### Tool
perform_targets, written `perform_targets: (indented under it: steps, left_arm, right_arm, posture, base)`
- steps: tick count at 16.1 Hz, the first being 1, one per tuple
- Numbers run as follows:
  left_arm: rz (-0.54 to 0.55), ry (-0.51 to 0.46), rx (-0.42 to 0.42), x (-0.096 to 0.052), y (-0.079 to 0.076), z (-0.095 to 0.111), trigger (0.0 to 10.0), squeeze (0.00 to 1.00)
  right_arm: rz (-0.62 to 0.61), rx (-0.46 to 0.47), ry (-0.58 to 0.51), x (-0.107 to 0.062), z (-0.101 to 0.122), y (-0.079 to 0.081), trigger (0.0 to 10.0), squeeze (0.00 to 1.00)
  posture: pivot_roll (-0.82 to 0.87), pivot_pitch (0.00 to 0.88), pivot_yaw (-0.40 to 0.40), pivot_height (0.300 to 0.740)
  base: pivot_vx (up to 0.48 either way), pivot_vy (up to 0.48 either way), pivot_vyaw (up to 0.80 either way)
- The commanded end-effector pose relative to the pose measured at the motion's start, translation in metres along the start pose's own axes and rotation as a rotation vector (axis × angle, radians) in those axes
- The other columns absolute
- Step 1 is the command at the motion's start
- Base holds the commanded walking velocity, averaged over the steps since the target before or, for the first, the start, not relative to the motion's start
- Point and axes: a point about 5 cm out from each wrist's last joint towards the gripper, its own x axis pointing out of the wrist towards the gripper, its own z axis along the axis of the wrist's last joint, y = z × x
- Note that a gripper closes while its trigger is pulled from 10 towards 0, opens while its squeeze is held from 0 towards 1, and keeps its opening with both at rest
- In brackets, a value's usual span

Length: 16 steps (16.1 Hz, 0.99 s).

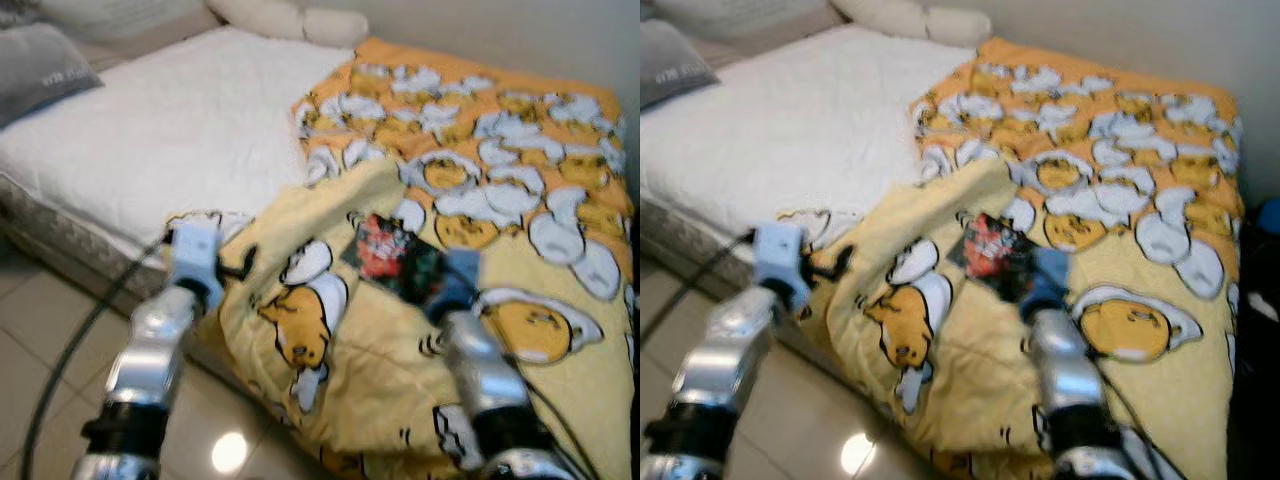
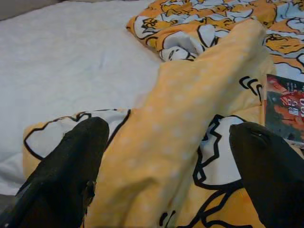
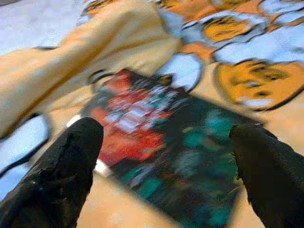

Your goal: Clean up the room

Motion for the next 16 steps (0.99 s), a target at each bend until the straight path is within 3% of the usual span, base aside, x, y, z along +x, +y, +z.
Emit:
perform_targets:
  steps: [1,8,11,16]
  left_arm:
    - [0.012,-0.003,0.005,-0.0007,0.0056,0.0014,10.0,0.84]
    - [0.011,0.001,0.007,-0.0010,0.0066,0.0010,10.0,0.83]
    - [0.051,0.021,0.039,0.0003,0.0082,-0.0013,10.0,0.69]
    - [0.054,0.016,0.051,0.0000,0.0076,-0.0004,10.0,0.69]
  right_arm:
    - [0.022,0.012,0.005,0.0011,0.0003,0.0076,10.0,0.00]
    - [0.024,0.015,0.010,0.0010,0.0002,0.0087,10.0,0.00]
    - [0.023,0.012,0.013,0.0012,0.0000,0.0079,10.0,0.00]
    - [0.040,-0.007,0.013,0.0019,0.0012,0.0095,10.0,0.00]
  posture:
    - [0.10,0.000,-0.002,0.740]
    - [0.10,0.000,0.000,0.740]
    - [0.10,0.000,0.001,0.740]
    - [0.10,0.000,0.003,0.740]
  base:
    - [0.285,0.000,0.00]
    - [0.290,0.000,0.00]
    - [0.000,0.000,0.00]
    - [0.000,-0.076,0.00]
